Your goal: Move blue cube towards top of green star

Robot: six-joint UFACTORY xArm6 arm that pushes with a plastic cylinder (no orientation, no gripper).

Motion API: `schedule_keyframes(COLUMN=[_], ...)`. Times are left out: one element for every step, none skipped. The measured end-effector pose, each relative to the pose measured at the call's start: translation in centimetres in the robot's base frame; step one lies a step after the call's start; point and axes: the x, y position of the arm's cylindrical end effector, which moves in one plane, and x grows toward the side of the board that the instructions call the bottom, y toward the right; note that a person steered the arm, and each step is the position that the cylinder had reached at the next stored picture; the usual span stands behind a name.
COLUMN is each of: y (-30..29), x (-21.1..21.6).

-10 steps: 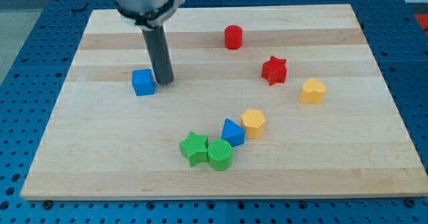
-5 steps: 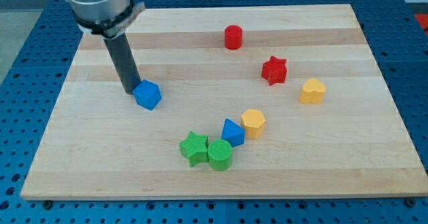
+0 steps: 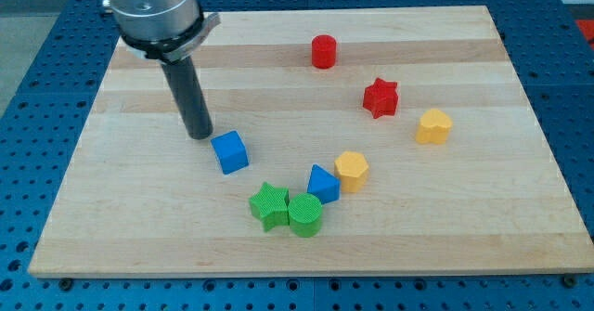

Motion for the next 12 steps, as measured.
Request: schedule_keyframes(y=[2.2,4.1,5.0,4.8,2.8,1.1,1.0,1.2,2.0,4.5,6.5,6.6], x=[1.6,4.0,4.9,4.1,3.6,3.6,5.0,6.7,7.7,7.8,7.8,7.6])
